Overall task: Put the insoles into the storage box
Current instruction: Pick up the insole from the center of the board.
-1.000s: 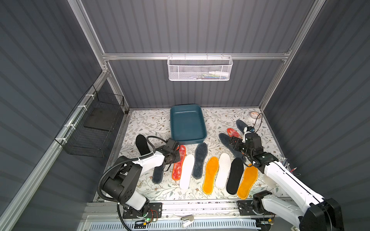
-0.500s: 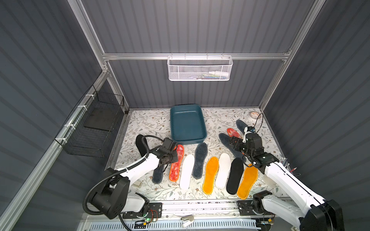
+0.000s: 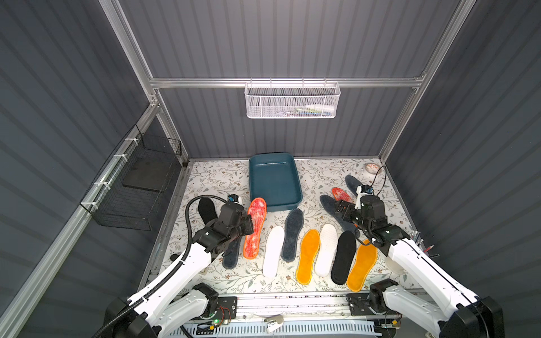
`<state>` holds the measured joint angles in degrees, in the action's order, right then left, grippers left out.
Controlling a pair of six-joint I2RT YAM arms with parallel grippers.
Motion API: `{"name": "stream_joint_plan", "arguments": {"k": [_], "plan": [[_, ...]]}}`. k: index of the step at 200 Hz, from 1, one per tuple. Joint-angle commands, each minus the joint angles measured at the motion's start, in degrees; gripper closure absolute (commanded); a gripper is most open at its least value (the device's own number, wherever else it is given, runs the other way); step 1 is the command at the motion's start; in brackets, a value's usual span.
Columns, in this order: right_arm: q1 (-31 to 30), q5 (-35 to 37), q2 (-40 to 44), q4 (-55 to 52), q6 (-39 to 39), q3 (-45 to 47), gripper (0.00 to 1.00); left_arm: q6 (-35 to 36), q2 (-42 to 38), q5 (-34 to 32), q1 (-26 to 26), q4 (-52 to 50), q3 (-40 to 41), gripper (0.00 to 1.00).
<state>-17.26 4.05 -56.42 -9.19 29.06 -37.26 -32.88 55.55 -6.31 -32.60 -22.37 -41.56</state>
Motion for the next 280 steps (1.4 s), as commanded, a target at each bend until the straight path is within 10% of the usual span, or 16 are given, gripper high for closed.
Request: {"name": "stream_joint_plan", "arguments": {"k": [1, 108, 280], "plan": [[-0.4, -4.8, 1.2, 1.1, -0.7, -0.3, 0.02, 1.2, -1.1, 2.8, -0.4, 5.4, 1.4, 1.00], [-11.0, -20.7, -4.2, 22.0, 10.7, -3.0, 0.13, -4.5, 13.4, 15.0, -0.4, 36.8, -0.7, 1.00], [-22.2, -25.8, -25.1, 30.9, 13.2, -14.1, 0.41, -3.8, 13.4, 14.3, -0.3, 35.9, 0.4, 1.00]]}}
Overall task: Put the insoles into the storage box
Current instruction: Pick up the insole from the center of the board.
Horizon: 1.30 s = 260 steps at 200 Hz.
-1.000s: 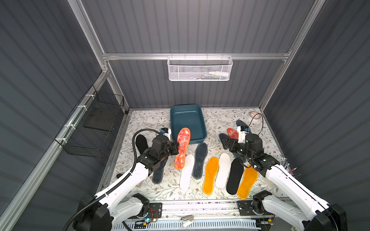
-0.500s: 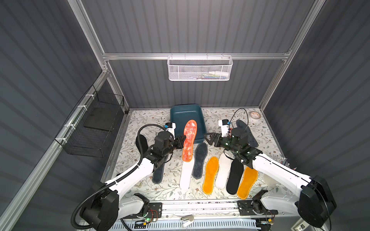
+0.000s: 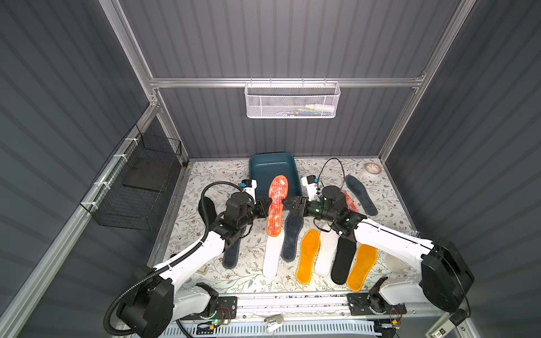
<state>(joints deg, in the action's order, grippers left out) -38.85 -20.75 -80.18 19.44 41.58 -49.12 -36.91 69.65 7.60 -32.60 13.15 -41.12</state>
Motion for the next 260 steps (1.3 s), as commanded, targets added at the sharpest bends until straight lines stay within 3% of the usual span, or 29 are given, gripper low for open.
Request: {"name": "stream_joint_plan", "arguments": {"k": [1, 83, 121, 136, 167, 170, 176, 179, 186, 190, 260], "plan": [[-0.7, -1.0, -1.4, 2.3, 0.6, -2.3, 0.41, 0.2, -0.7, 0.4, -0.3, 0.5, -0.1, 1.00], [-1.0, -2.8, -4.1, 5.1, 2.9, -2.8, 0.71, 0.3, -0.4, 0.5, -0.2, 0.3, -0.4, 1.00], [-1.0, -3.0, -5.3, 5.5, 3.3, -3.7, 0.89, 0.3, -0.7, 0.5, -0.2, 0.0, -0.3, 1.00], [-0.9, -2.6, -5.8, 5.1, 3.4, -4.4, 1.00, 0.5, -0.9, 0.4, -0.2, -0.2, -0.3, 1.00], [-0.5, -1.0, -6.0, 3.3, 3.0, -5.7, 1.00, 1.0, -2.0, -0.9, -0.1, -2.3, -0.8, 1.00], [-0.5, -1.0, -6.0, 3.1, 3.0, -5.8, 1.00, 1.1, -2.2, -1.2, -0.1, -2.7, -0.8, 0.92], [-0.2, -0.9, -6.0, 2.4, 2.8, -6.3, 1.00, 1.4, -2.5, -1.8, -0.1, -3.3, -1.0, 0.66], [-0.1, -0.8, -6.1, 2.2, 2.7, -6.5, 1.00, 1.6, -2.8, -2.0, -0.1, -3.7, -1.0, 0.45], [0.2, -0.6, -6.0, 1.6, 2.6, -7.0, 1.00, 1.8, -3.4, -2.7, -0.1, -4.6, -1.1, 0.13], [0.5, -0.6, -6.0, 1.2, 2.5, -7.3, 1.00, 2.0, -3.9, -3.1, -0.1, -5.1, -1.1, 0.02], [5.5, -4.0, -14.3, -9.2, -1.8, -22.0, 1.00, 5.5, -16.9, -15.6, -0.1, -19.8, -0.4, 0.00]]}}
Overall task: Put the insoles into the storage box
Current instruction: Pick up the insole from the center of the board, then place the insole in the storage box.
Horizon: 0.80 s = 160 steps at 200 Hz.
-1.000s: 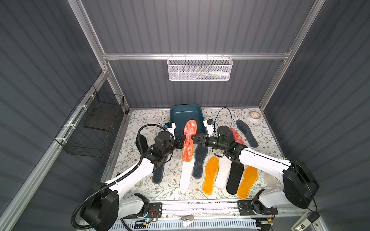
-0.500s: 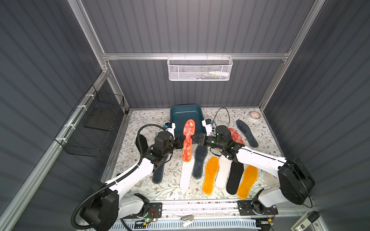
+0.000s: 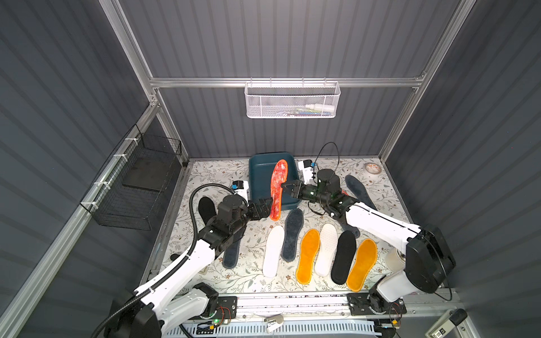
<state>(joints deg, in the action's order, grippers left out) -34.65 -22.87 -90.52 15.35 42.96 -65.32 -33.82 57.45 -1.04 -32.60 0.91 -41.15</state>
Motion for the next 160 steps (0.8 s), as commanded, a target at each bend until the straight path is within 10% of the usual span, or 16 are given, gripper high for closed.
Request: {"name": "stream_joint_plan", "arguments": {"k": [1, 160], "plan": [[1.3, -1.9, -4.2, -5.3, -3.3, -6.2, 1.00, 2.4, -5.0, -7.2, -0.1, -7.8, -0.3, 0.00], [6.0, -11.4, -40.7, -20.6, -12.2, -48.5, 1.00, 2.6, -16.5, -20.8, -0.1, -24.5, 1.1, 0.00]]}}
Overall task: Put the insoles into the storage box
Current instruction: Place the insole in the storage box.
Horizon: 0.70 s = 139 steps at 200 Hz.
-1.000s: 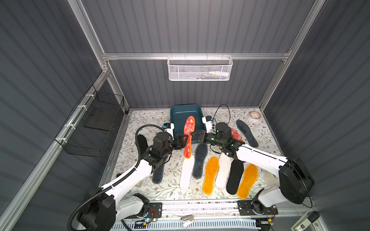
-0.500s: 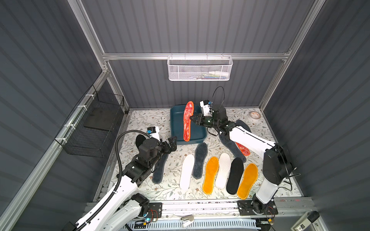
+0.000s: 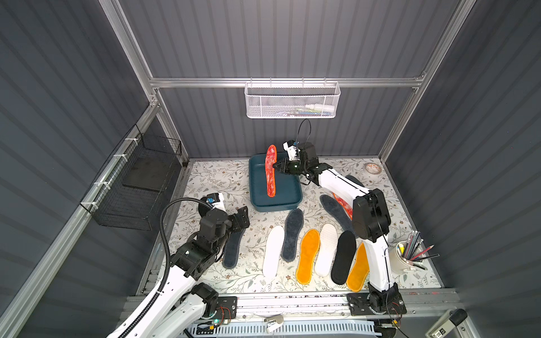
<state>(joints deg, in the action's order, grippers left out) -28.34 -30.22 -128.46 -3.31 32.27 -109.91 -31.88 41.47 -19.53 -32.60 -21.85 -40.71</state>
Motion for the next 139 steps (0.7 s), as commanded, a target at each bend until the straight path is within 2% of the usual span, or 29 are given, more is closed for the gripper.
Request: {"name": "stream_joint_plan", "arguments": {"k": [1, 35, 139], "plan": [[-0.3, -4.2, -2.8, -1.9, -1.5, -4.0, 1.00, 0.6, -0.6, -2.4, -0.1, -1.8, 0.6, 0.00], [-0.4, -5.9, -6.9, -1.8, -0.7, -7.6, 1.00, 0.5, -1.3, -2.8, -0.1, -1.5, 1.1, 0.00], [-0.5, -5.1, -17.6, -7.5, -1.6, -18.1, 1.00, 0.6, -1.3, -2.2, -0.1, -2.9, 0.3, 0.00]]}}
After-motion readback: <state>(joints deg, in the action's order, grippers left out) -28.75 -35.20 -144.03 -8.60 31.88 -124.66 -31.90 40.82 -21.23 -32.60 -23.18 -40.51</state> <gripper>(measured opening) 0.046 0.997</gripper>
